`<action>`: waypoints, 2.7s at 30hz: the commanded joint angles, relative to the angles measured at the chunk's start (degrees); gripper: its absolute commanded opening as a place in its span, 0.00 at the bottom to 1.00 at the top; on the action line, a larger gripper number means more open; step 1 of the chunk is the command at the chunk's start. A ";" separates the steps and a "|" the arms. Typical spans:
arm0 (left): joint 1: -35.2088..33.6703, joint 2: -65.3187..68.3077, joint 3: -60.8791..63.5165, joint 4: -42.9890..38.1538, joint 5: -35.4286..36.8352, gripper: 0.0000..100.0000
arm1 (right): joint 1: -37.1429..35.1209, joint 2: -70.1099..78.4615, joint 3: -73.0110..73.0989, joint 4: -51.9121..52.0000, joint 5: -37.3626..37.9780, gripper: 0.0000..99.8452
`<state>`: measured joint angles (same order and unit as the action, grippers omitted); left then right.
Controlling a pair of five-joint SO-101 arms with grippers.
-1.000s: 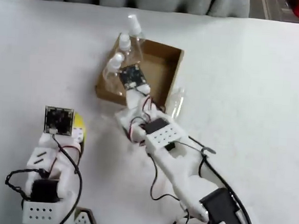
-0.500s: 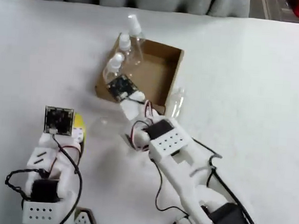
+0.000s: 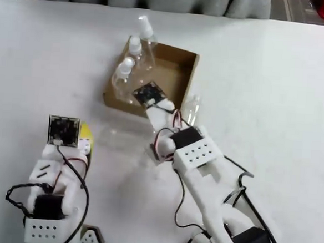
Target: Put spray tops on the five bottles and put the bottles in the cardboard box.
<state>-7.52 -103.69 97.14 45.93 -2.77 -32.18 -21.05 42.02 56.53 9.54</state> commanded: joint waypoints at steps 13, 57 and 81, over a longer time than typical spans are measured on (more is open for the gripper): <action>-0.57 -1.10 -0.18 -0.53 -0.70 0.07 | -5.23 -1.45 0.97 -1.27 -16.62 0.23; -0.57 -1.10 -0.18 -0.53 -0.70 0.07 | -6.11 4.53 -3.25 2.33 -6.68 0.02; -5.32 -1.19 -0.53 -2.73 -0.18 0.07 | -12.26 2.33 3.96 0.31 26.11 0.25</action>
<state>-9.27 -103.69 97.14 45.93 -2.77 -43.08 -17.10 46.33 57.93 37.49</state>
